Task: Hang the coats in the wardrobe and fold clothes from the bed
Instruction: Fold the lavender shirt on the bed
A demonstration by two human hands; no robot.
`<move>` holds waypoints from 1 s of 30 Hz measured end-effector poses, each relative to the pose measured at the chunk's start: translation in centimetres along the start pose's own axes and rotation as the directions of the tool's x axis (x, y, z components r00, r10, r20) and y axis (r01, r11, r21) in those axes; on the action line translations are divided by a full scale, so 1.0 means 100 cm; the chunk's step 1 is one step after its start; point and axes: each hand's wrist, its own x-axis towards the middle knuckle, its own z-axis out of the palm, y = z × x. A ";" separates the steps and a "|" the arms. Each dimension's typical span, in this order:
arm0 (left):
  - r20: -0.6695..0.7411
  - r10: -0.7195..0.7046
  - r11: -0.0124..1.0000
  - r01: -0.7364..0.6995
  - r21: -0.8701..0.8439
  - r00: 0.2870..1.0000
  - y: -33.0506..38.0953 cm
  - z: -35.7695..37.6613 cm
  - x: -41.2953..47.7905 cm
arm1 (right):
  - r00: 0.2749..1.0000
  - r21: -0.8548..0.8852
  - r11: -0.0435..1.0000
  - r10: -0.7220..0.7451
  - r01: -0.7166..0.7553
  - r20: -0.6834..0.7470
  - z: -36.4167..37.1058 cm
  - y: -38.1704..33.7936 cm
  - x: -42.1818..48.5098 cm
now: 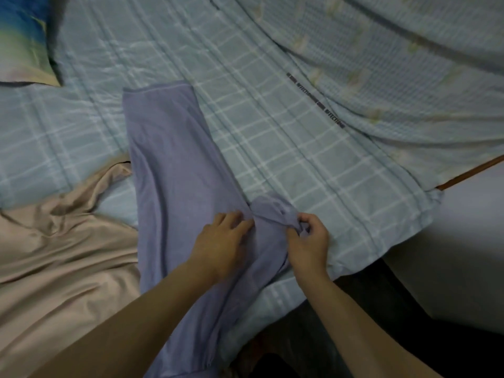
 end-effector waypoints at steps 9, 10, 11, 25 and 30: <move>-0.017 -0.268 0.594 0.151 -0.790 0.963 -0.008 -0.021 -0.010 | 0.875 -0.081 0.884 -0.436 0.460 0.211 0.029 -0.031 -0.041; 0.123 -0.360 0.310 0.243 -0.919 0.925 -0.012 -0.032 -0.014 | 0.842 -0.083 0.857 -0.476 0.509 0.254 0.036 -0.034 -0.046; 0.267 -0.362 0.057 0.307 -0.950 0.893 -0.018 -0.039 -0.019 | 0.806 -0.067 0.835 -0.503 0.546 0.312 0.044 -0.037 -0.053; -0.302 -0.405 0.873 0.267 -0.409 0.863 -0.082 -0.024 -0.117 | 0.432 -0.265 0.445 -0.331 0.855 0.839 0.058 -0.007 -0.086; -0.143 -0.030 0.973 -0.003 -0.230 0.989 -0.057 -0.008 -0.171 | 0.258 -0.193 0.277 -0.224 0.941 0.940 0.043 0.010 -0.103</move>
